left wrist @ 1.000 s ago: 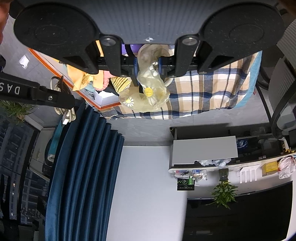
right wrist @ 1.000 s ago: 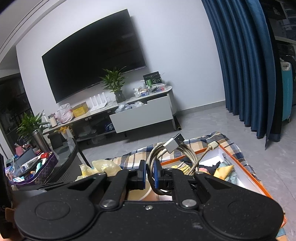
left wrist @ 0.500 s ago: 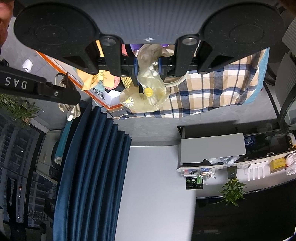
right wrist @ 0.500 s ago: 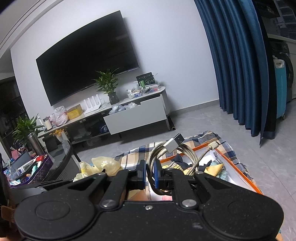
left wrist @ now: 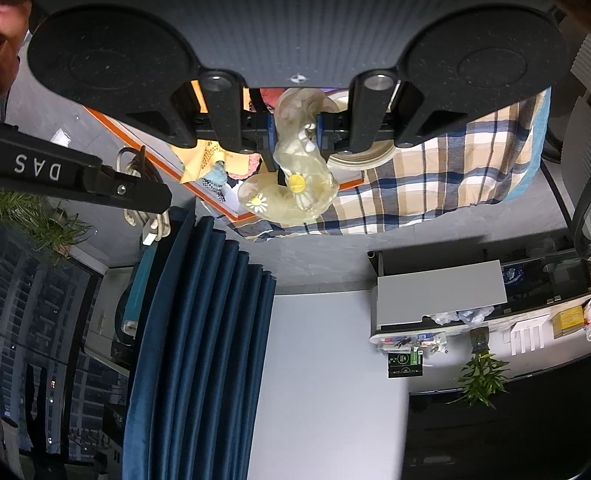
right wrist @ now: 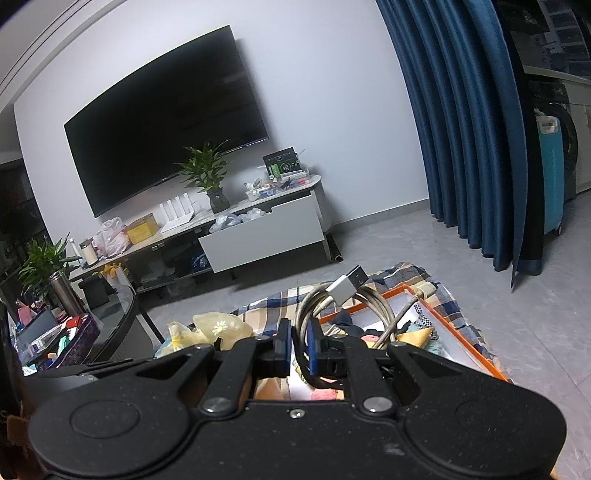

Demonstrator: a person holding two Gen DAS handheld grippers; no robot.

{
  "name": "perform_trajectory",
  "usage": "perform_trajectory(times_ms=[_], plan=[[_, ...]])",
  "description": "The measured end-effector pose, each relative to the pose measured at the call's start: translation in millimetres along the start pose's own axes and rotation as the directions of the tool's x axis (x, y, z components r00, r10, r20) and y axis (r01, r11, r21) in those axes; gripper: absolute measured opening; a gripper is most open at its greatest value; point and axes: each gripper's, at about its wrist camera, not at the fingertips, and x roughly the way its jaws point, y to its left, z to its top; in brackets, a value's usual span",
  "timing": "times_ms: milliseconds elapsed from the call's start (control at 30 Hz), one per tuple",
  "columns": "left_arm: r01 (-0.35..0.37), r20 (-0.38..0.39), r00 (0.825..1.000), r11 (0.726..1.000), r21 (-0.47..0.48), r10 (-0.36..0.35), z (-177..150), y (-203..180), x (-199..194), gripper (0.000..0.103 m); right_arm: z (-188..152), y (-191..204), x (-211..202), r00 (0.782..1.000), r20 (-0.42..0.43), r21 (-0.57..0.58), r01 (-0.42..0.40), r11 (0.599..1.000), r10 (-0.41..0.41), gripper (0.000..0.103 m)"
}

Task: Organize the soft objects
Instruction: 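Lift and carry the plastic toy and white cable over the white box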

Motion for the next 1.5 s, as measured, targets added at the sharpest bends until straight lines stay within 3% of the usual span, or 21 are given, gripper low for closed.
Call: perform_trajectory(times_ms=[1500], plan=[[0.117,-0.089,0.990,0.989,0.087,-0.109,-1,-42,37,0.021,0,-19,16,0.997,0.007,0.074,0.077,0.994,-0.078,0.011]])
